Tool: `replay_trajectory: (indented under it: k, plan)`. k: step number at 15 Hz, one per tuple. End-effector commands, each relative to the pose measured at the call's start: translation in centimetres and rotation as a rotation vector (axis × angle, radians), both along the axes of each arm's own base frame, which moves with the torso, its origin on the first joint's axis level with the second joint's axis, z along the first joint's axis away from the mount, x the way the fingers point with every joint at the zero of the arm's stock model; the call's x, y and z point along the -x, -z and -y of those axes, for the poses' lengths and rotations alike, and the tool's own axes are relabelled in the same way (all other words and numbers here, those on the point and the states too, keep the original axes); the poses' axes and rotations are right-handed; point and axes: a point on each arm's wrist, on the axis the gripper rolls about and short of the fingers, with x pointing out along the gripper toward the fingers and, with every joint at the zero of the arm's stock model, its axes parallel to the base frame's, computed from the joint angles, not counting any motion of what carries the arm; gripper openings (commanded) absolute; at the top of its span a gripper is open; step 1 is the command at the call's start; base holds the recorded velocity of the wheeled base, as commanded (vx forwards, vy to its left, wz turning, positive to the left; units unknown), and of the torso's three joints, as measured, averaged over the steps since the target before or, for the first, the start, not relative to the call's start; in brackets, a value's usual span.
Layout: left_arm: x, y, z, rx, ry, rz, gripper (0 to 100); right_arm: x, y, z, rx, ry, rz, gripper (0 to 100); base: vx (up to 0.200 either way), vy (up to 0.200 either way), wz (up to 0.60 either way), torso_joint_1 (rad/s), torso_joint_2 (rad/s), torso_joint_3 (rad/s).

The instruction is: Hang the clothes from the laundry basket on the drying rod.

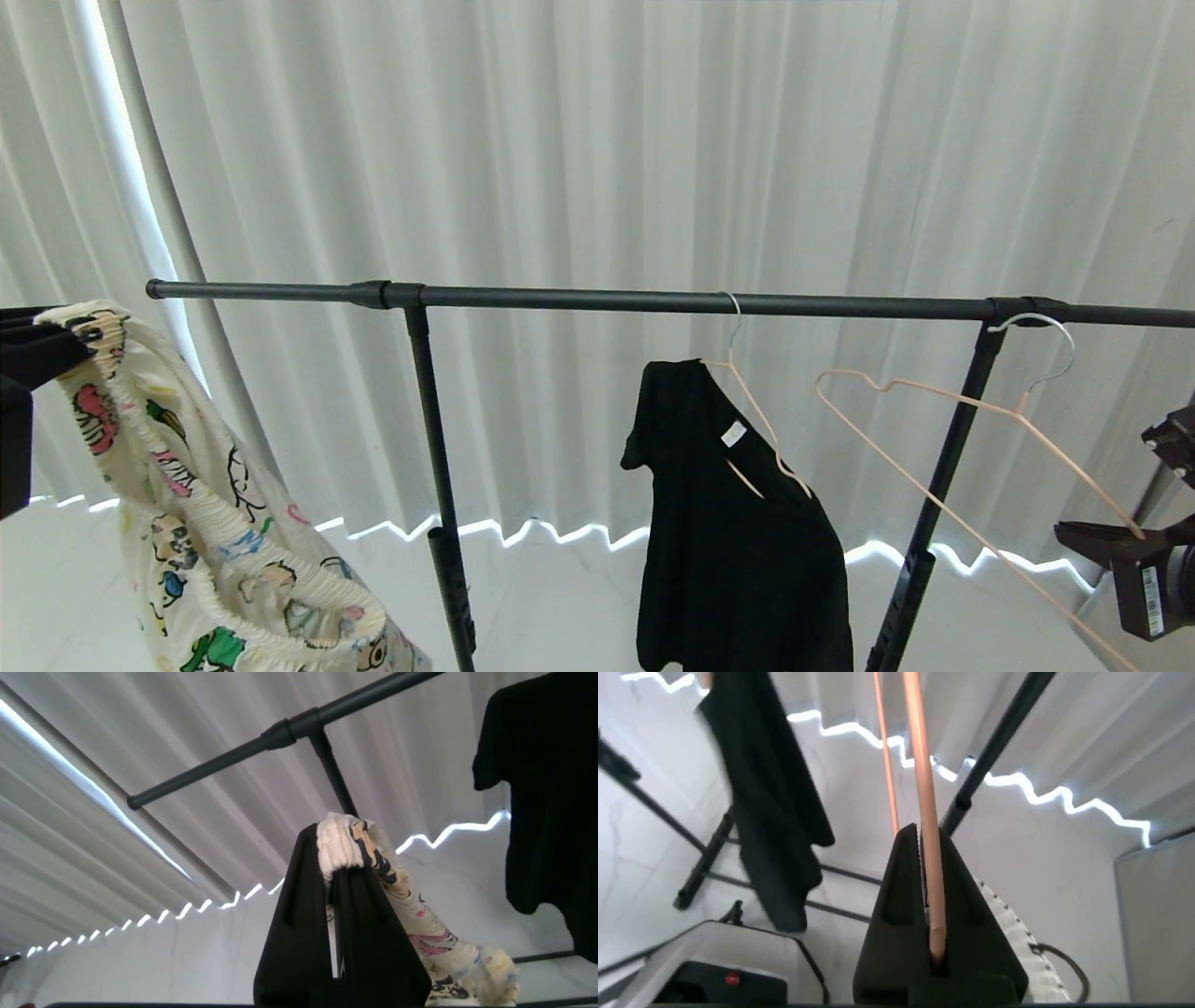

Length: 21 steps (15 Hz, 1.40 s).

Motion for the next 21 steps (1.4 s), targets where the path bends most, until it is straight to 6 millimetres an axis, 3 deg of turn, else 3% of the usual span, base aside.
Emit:
replay_trajectory:
  k: [1, 6, 12, 18, 21]
  plan:
    - [0.0, 0.0, 0.0, 0.000, 0.000, 0.000, 0, 0.3, -0.2, -0.2, 0.007, -0.033, 0.017, 0, -0.200, 0.000, 0.00, -0.002, 0.00, -0.002]
    - [-0.1, 0.1, 0.1, -0.006, 0.000, -0.007, 0, 0.9, -1.8, -2.3, -0.040, -0.219, 0.078, 0, -0.200, 0.000, 0.00, -0.002, 0.00, 0.004]
    - [-1.3, 0.9, 1.2, -0.011, -0.005, -0.031, 0, 3.2, -2.3, -6.9, -0.092, -0.588, 0.058, 0, 0.000, 0.000, 0.00, 0.000, 0.00, 0.000]
    - [-6.1, 3.6, 3.8, 0.150, -0.184, -0.160, 0, 5.1, -3.2, -11.0, -0.234, -0.764, -0.022, 0, 0.000, 0.000, 0.00, 0.000, 0.00, 0.000]
    - [-6.5, 4.1, 4.3, 0.154, -0.186, -0.179, 0, 4.6, -3.2, -12.4, -0.229, -0.737, -0.045, 0, 0.000, 0.000, 0.00, 0.000, 0.00, 0.000]
